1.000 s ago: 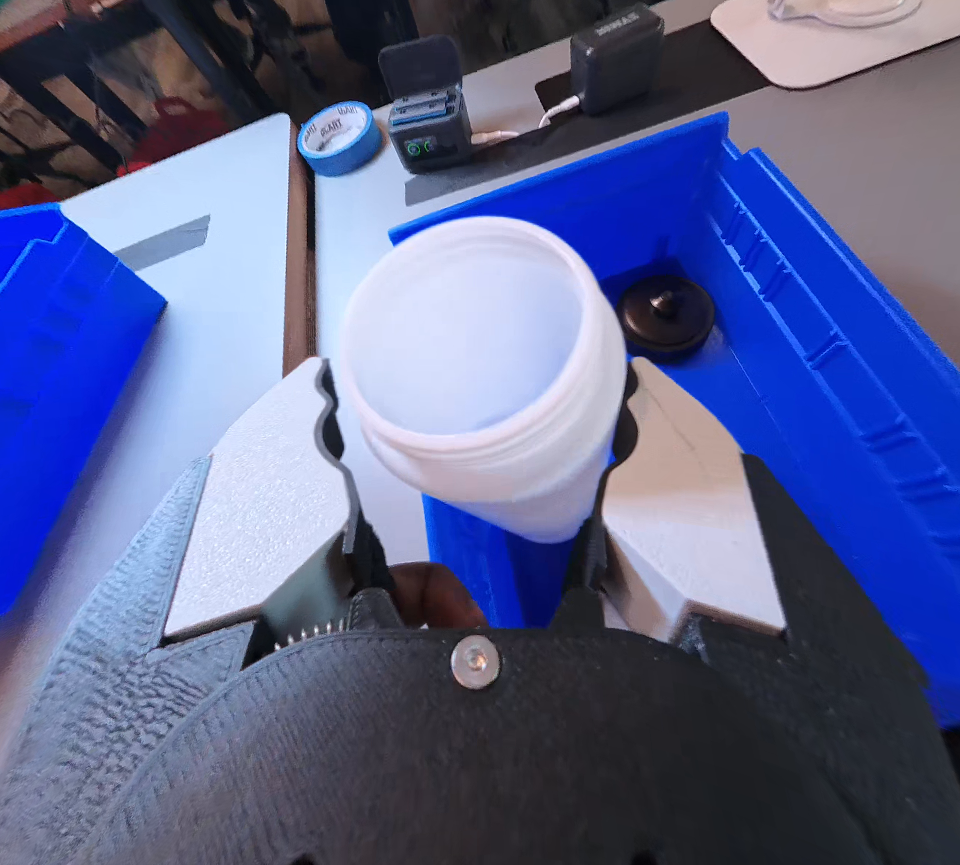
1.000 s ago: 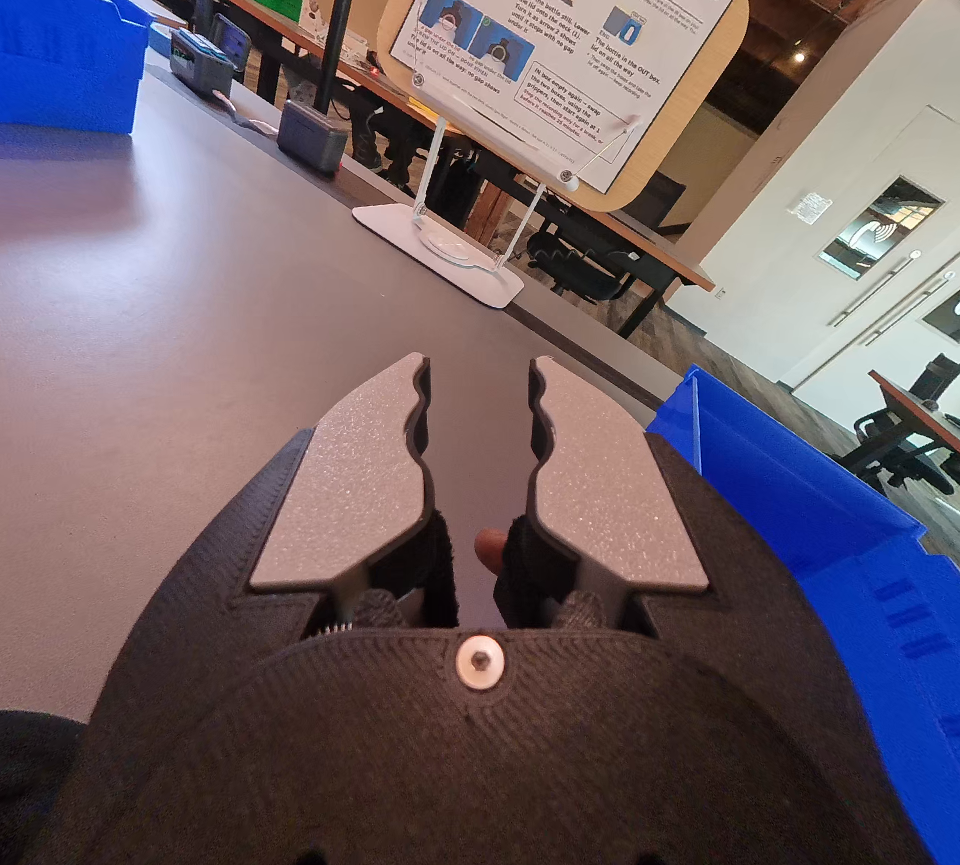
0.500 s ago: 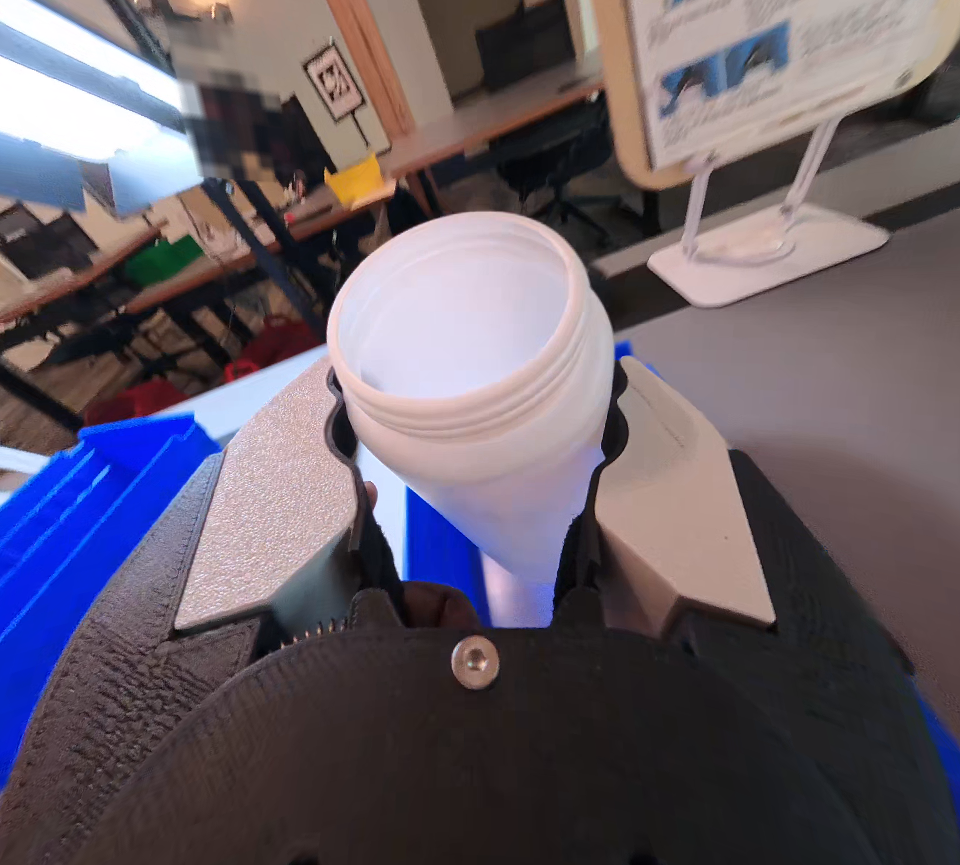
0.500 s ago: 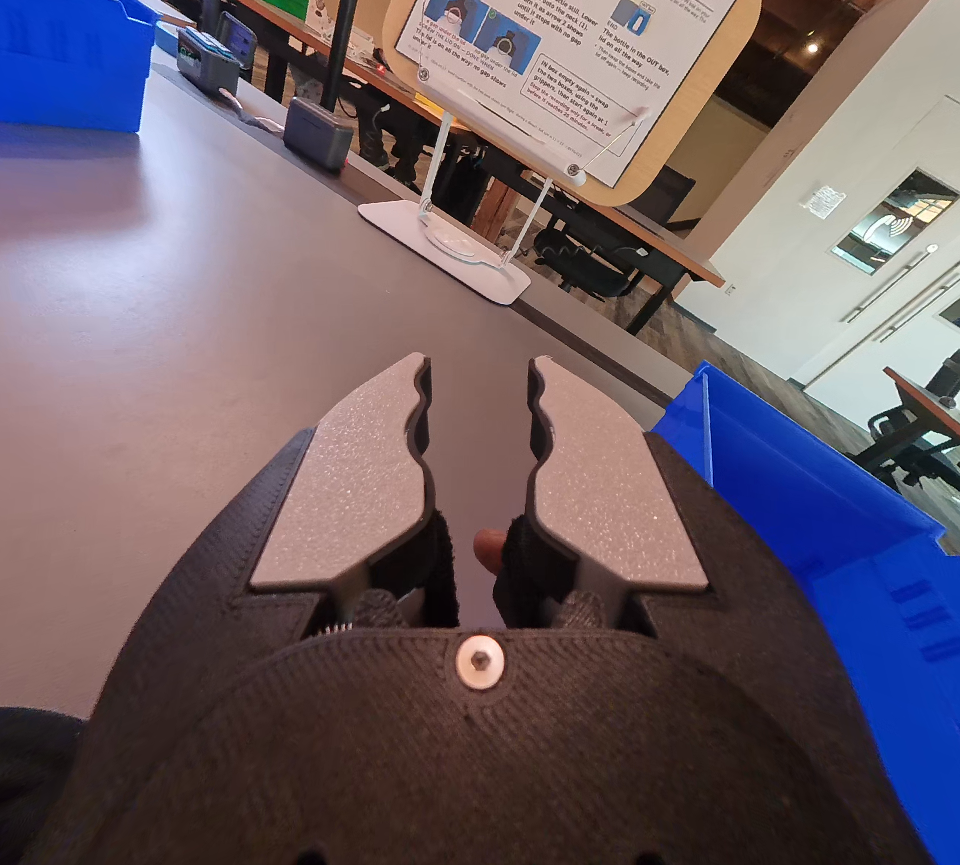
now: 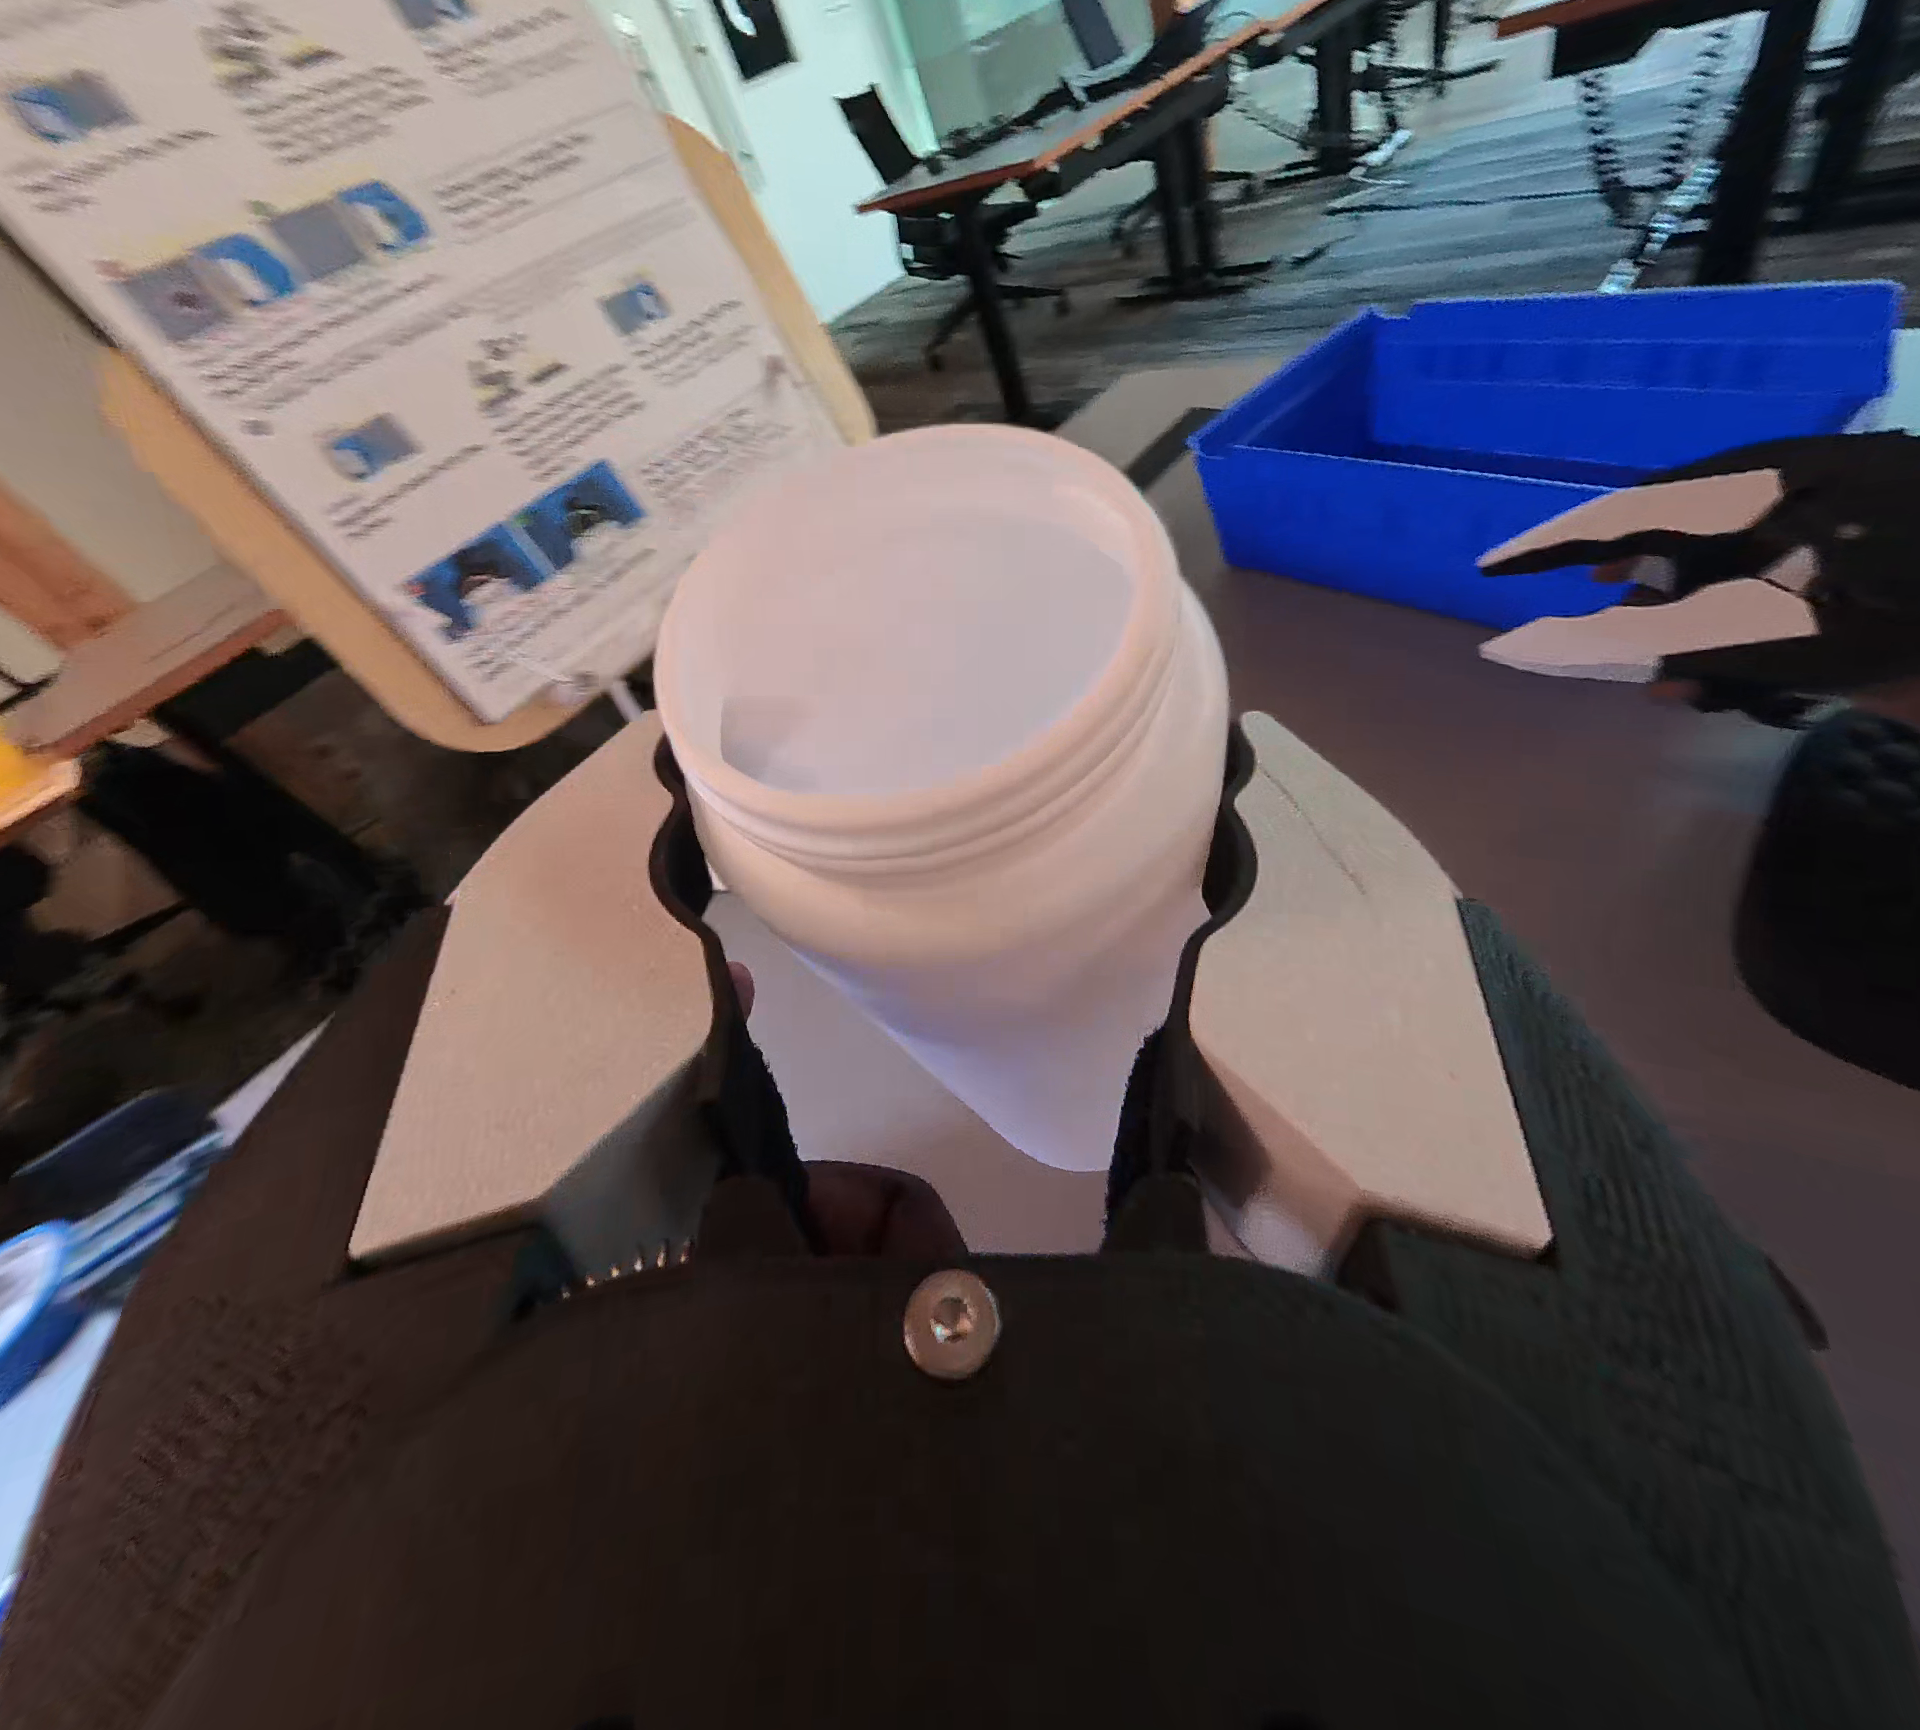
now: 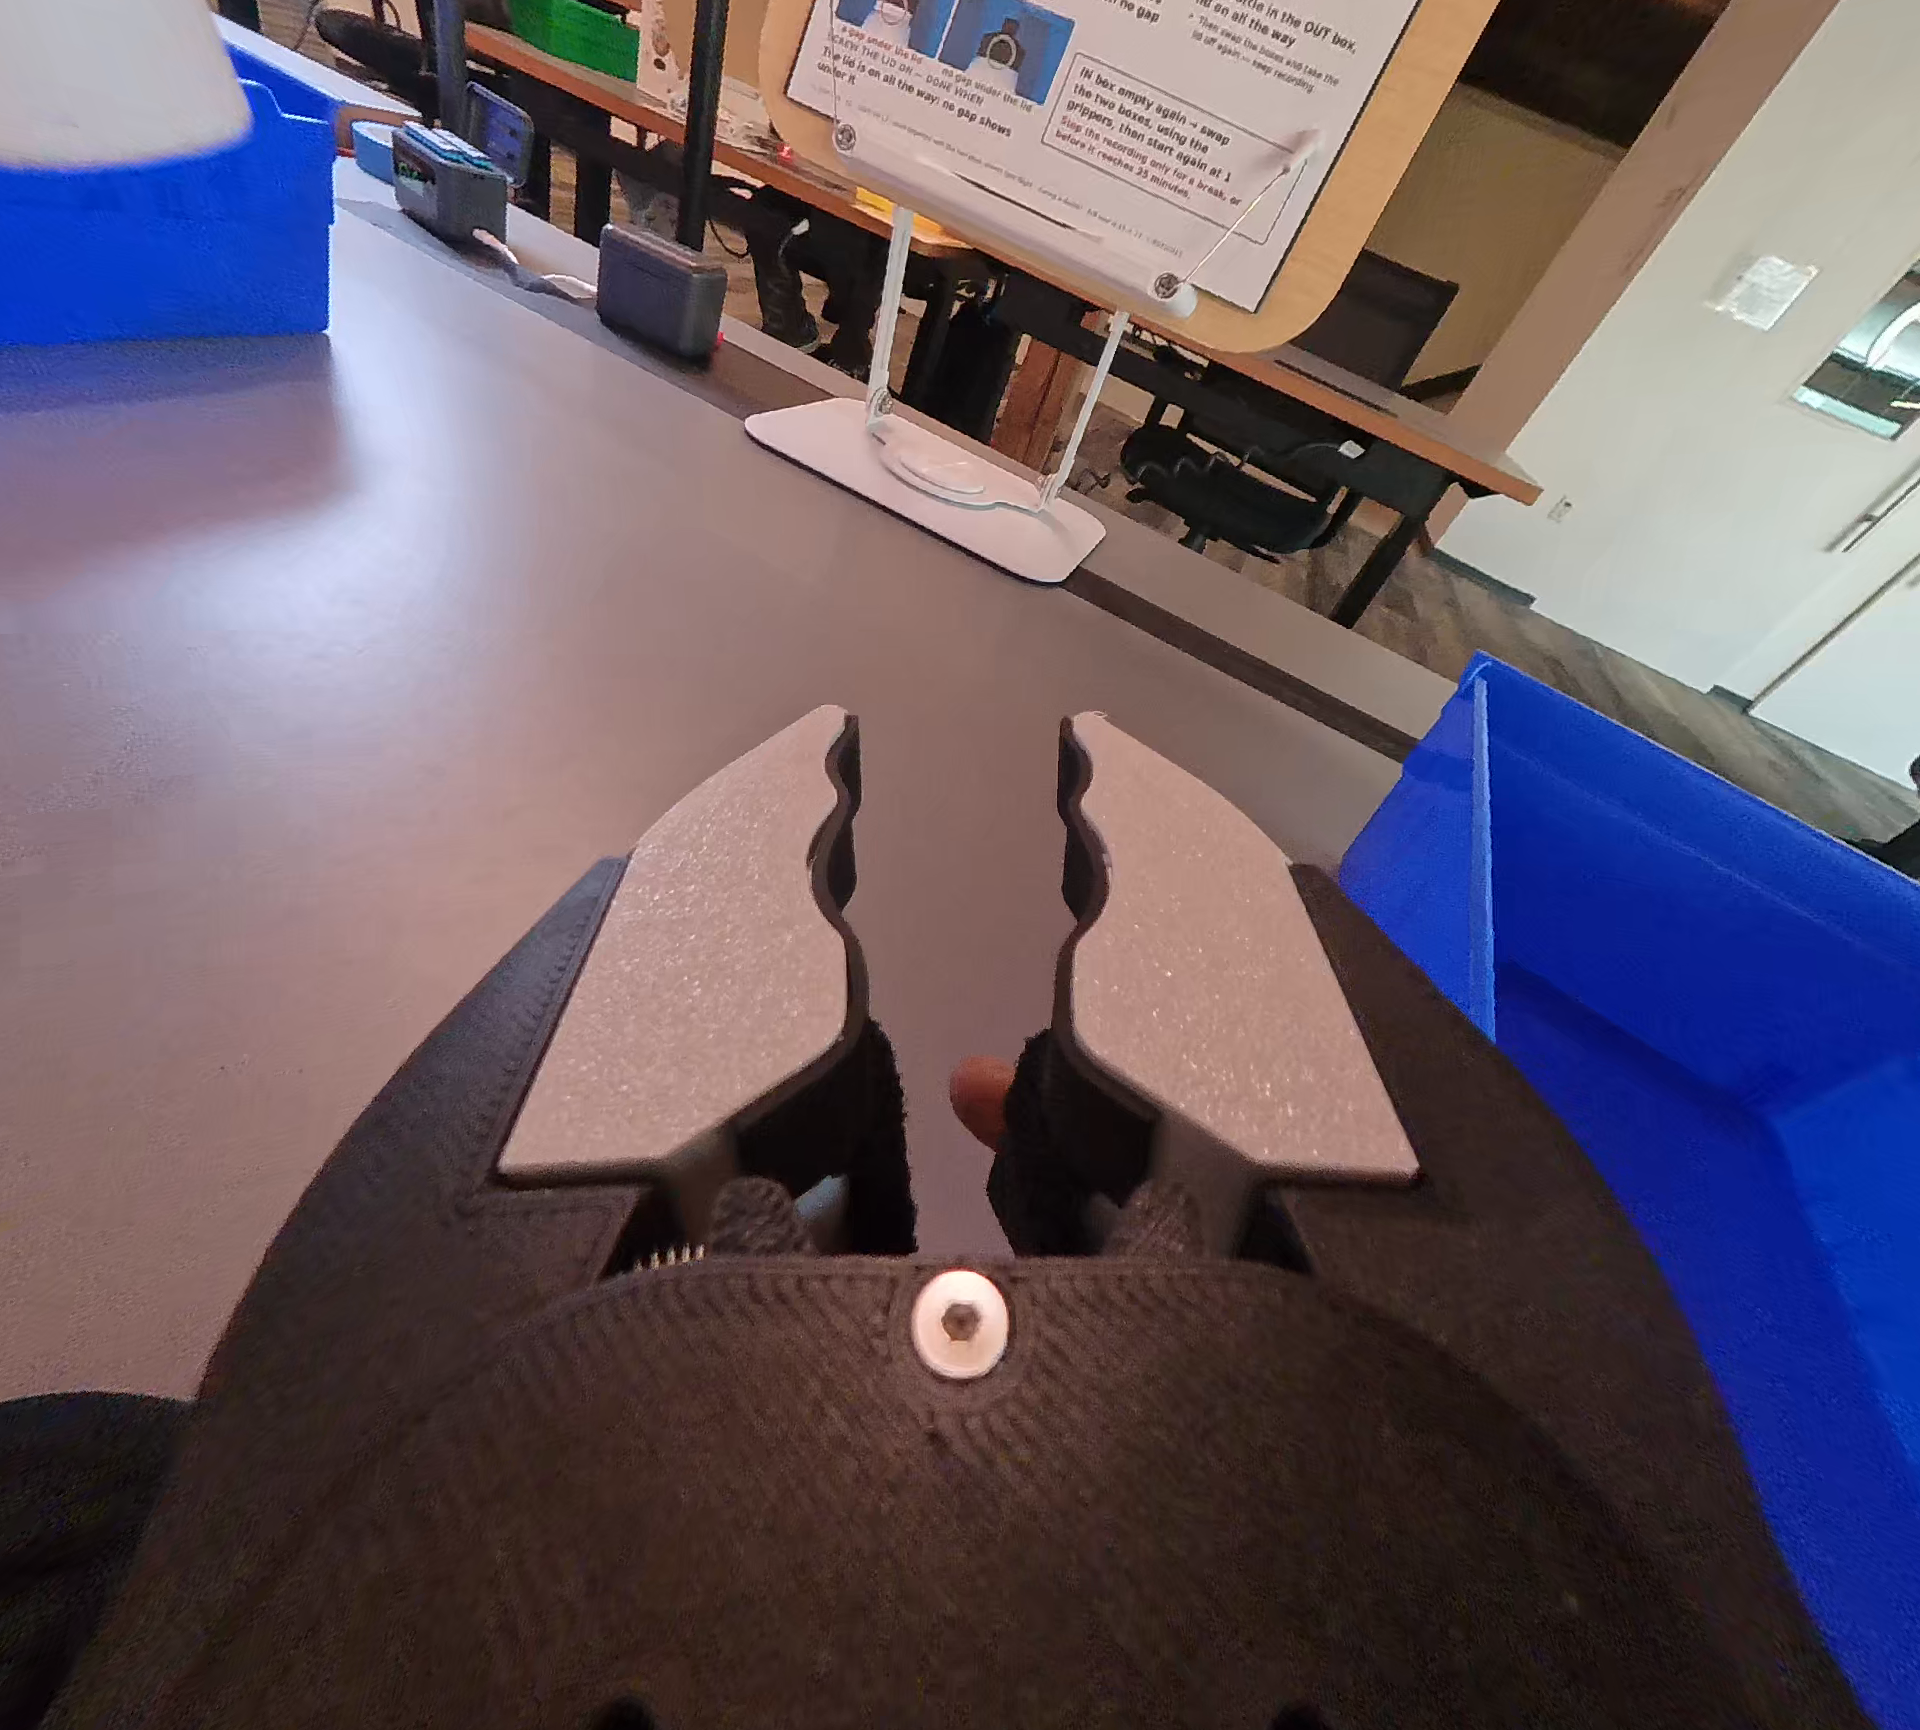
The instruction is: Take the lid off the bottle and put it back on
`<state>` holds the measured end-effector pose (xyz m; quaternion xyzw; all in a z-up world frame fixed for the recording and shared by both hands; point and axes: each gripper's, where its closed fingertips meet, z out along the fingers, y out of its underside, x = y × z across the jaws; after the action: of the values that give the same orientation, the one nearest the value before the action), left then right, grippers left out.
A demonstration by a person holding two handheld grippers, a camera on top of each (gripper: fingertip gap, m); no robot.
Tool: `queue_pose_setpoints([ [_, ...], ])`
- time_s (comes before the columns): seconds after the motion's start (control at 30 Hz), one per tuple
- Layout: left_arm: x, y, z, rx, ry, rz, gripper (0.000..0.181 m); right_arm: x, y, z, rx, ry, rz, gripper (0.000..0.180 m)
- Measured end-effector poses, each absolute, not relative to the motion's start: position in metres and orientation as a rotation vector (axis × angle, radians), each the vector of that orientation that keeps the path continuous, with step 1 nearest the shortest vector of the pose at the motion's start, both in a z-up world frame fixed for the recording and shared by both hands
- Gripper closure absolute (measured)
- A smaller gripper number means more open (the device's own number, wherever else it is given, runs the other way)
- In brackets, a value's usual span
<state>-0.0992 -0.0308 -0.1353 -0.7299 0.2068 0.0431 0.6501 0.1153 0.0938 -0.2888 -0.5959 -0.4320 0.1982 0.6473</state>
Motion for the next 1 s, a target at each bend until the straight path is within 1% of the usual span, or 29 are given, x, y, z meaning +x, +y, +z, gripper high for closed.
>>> queue_pose_setpoints([
  [0.23,-0.044,0.006,-0.204,-1.766,0.571,-0.041,0.085,0.113,0.093,-0.293,-1.378,-0.991,0.500,0.142],
  [0.37,-0.032,0.018,-0.229,-1.806,0.589,-0.053,0.085,0.114,0.093,-0.294,-1.388,-0.993,0.505,0.142],
  [0.67,-0.033,0.027,-0.245,-1.840,0.577,-0.051,0.085,0.114,0.094,-0.296,-1.403,-0.994,0.515,0.141],
  [1.0,-0.029,0.026,-0.244,-1.846,0.555,-0.112,0.084,0.114,0.094,-0.297,-1.407,-0.997,0.515,0.141],
])
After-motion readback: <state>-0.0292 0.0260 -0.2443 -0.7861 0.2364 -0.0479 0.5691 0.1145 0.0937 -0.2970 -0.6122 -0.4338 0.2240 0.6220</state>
